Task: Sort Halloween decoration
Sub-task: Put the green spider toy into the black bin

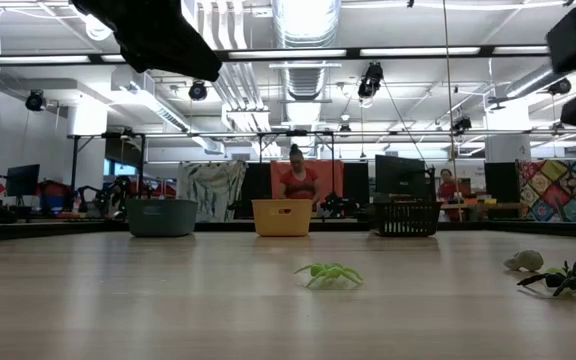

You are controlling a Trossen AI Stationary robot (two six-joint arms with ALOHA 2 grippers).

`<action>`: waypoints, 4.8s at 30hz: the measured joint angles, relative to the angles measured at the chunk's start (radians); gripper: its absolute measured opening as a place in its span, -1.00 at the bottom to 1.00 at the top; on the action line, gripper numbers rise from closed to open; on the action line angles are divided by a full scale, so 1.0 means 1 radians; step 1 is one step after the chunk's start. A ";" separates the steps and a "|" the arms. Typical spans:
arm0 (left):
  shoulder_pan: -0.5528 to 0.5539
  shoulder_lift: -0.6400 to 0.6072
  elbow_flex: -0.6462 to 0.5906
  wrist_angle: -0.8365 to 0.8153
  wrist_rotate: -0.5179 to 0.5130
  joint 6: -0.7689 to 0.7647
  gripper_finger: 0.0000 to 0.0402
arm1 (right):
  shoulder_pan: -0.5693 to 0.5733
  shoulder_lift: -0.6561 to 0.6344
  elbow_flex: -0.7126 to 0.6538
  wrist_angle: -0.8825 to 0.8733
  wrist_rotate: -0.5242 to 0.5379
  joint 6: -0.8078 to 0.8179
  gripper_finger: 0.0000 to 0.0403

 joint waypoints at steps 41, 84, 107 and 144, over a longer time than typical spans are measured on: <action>-0.010 0.283 0.001 0.483 0.062 0.047 -0.33 | 0.282 -0.056 -0.311 0.390 0.387 0.113 -0.57; -0.033 0.321 0.001 0.548 0.053 0.048 -0.33 | 0.283 0.044 -0.336 0.428 0.420 0.028 -0.76; -0.033 0.321 0.000 0.547 0.054 0.048 -0.33 | 0.282 0.013 -0.331 0.419 0.416 0.028 -0.85; -0.026 0.397 0.000 0.853 0.061 0.229 -0.45 | 0.108 -0.105 -0.110 0.179 0.086 0.627 -0.96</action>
